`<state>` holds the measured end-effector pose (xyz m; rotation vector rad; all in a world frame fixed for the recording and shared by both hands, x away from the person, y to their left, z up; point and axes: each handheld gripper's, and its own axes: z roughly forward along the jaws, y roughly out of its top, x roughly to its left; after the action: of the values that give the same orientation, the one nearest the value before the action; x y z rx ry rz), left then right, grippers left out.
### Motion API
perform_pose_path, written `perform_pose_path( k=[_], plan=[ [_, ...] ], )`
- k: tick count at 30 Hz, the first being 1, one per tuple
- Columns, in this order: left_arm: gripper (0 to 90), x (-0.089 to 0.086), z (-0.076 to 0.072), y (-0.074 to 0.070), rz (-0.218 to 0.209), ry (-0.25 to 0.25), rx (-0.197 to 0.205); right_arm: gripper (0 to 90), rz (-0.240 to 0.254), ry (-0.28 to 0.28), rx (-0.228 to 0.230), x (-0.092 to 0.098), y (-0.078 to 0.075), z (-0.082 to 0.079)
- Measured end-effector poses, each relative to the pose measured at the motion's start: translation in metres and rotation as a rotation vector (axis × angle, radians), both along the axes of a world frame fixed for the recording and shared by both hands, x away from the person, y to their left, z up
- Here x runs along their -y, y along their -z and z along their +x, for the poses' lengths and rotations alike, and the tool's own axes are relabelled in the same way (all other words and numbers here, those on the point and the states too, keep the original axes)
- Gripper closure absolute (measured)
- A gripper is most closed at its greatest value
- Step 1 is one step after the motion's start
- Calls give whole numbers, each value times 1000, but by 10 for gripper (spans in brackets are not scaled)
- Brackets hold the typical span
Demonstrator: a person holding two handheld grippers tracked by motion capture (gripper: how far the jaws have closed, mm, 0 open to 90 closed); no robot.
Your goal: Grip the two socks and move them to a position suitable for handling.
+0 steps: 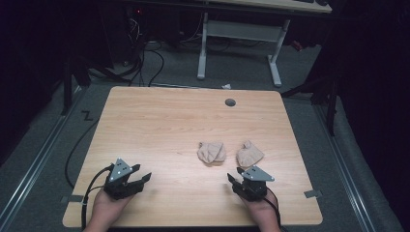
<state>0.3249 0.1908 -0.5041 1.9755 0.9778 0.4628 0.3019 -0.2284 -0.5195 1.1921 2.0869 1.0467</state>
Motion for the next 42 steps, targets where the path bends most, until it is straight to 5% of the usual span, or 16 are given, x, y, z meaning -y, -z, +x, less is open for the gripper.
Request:
perform_pose_path(
  k=[16, 21, 32, 38, 39, 42],
  plan=[
    [436, -9, 0, -3, -43, -12, -20, 521, 15, -20, 5, 0, -2, 3],
    [409, -14, 1, -5, -66, -11, -26, 533, -32, -45, -1, -11, -6, 10],
    [390, -16, 7, -2, -56, -24, -39, 529, -24, -62, -26, -34, -19, 38],
    [390, -15, 5, -3, -48, -14, -31, 704, -60, -31, -59, -46, -19, 67],
    [392, -15, 5, -3, -47, -11, -34, 868, -68, -3, -57, -43, -16, 76],
    [402, -16, 7, -3, -51, -8, -37, 900, -78, 30, -85, -37, -10, 86]
  ],
)
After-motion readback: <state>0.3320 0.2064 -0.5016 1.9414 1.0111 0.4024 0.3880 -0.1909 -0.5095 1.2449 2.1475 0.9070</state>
